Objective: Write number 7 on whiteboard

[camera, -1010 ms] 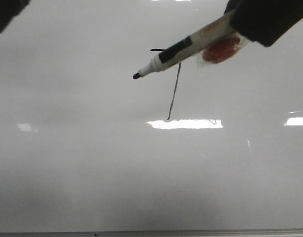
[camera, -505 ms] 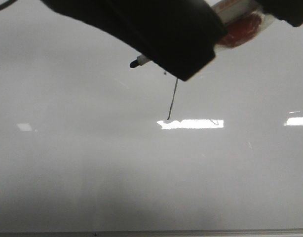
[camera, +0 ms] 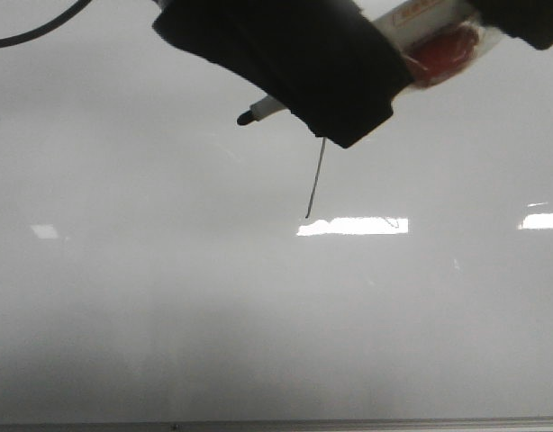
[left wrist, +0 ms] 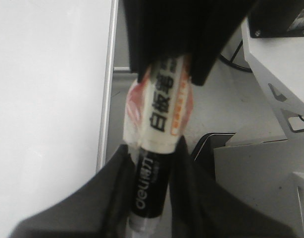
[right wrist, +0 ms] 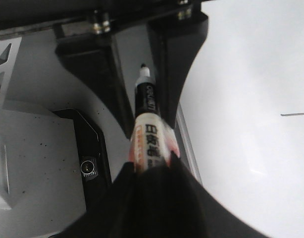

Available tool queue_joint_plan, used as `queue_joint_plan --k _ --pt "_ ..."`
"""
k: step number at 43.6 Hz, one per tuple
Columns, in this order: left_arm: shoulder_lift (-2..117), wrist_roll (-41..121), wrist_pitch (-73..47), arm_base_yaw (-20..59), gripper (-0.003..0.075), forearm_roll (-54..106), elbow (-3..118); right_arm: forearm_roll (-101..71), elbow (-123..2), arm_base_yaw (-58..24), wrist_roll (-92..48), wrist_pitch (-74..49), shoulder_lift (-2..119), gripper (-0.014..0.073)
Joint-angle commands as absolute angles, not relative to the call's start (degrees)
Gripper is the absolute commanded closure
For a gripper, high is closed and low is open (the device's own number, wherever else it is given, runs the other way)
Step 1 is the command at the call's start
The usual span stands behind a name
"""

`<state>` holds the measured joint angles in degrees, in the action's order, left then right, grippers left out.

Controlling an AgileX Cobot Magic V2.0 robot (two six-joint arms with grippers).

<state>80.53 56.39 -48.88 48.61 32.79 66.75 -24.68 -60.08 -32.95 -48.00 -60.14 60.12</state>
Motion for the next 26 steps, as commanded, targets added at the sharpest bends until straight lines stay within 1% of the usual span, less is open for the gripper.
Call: queue_joint_plan --k 1,3,6,10,11,13,16,19,26 --pt "78.9 56.4 -47.5 48.9 0.0647 34.2 68.7 -26.8 -61.3 -32.8 -48.5 -58.1 59.1 0.0627" --pt "78.9 56.4 -47.5 48.9 0.0661 34.2 68.7 -26.8 -61.3 -32.8 -48.5 -58.1 59.1 0.0596" --pt "78.9 56.4 -47.5 48.9 0.0671 34.2 68.7 -26.8 -61.3 -32.8 -48.5 -58.1 59.1 0.0504" --pt "78.9 56.4 -47.6 48.8 0.0671 34.1 68.7 -26.5 -61.3 -32.8 -48.5 -58.2 59.1 0.0321" --pt "78.9 56.2 -47.6 48.8 0.0671 33.7 68.7 -26.1 -61.3 -32.8 -48.4 -58.3 59.1 0.0294" --pt "78.9 55.6 -47.6 48.8 0.0671 32.5 68.8 -24.6 -61.5 -32.7 -47.5 -58.5 58.7 0.0199" --pt "78.8 52.0 -48.4 48.8 0.0671 28.5 69.2 -21.1 -61.9 -32.0 -44.2 -59.1 57.3 0.011" --pt "78.3 45.6 -48.4 48.7 0.0671 22.0 69.5 -16.9 -62.4 -30.6 -39.3 -60.1 55.3 0.0071" --pt "76.2 27.1 -49.8 46.0 0.0671 4.4 69.6 -11.6 -62.4 -27.2 -31.3 -61.2 50.3 0.0072"
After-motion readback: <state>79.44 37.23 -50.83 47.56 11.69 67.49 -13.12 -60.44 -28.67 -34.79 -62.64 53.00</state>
